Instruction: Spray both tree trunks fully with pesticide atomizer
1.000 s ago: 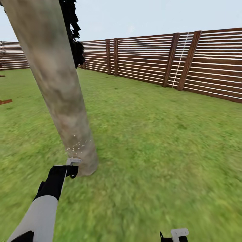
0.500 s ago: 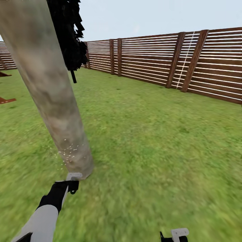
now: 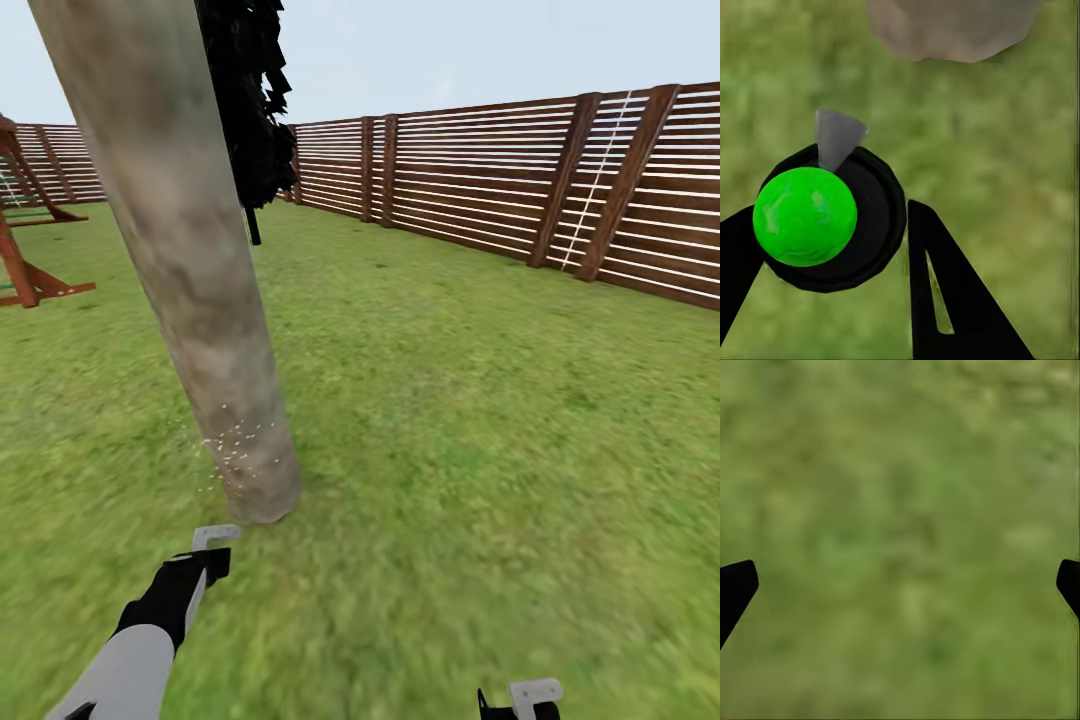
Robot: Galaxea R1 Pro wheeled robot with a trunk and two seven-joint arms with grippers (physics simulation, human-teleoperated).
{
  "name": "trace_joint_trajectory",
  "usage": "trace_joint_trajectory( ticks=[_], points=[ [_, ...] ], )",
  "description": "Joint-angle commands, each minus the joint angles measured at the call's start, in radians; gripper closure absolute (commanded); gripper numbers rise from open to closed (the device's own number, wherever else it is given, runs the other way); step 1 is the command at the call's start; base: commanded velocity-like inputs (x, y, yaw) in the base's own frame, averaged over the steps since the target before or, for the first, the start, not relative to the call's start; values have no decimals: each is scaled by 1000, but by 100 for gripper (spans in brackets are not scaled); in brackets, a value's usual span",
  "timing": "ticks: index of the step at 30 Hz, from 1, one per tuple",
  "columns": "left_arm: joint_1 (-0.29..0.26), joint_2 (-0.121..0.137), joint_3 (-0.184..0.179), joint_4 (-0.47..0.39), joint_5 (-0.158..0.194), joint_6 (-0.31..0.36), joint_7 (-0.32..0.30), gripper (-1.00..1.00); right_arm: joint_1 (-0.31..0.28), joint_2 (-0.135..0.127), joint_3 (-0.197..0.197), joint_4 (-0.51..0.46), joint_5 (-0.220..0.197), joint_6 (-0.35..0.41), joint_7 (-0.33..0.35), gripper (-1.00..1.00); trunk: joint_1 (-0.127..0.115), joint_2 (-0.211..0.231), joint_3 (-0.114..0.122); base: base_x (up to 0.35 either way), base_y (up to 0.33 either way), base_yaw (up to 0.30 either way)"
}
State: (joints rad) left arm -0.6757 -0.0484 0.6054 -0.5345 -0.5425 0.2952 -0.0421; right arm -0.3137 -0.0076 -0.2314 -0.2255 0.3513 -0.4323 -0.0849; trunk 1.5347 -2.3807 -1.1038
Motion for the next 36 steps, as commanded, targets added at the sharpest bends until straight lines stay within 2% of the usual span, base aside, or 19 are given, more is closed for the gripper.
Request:
trace_joint_trajectory(
  ticks=[1,17,27,36],
  points=[
    [-1,-2,5,-2,-6,5,-4,100,-1,0,-5,2,11,-3,-4,-100,0,0,-1,186,-183,21],
    [-1,-6,9,-5,-5,-3,5,100,-1,-3,-5,4,11,-3,-3,-100,0,0,-1,72,-261,1],
    [-1,-8,8,-7,-5,-5,7,100,-1,-3,-5,3,11,-3,-4,-100,0,0,-1,124,-255,238],
    [-1,-8,10,-13,-5,-5,7,100,-1,-6,-5,3,11,-3,-4,-100,0,0,-1,6,-272,23]
  ],
)
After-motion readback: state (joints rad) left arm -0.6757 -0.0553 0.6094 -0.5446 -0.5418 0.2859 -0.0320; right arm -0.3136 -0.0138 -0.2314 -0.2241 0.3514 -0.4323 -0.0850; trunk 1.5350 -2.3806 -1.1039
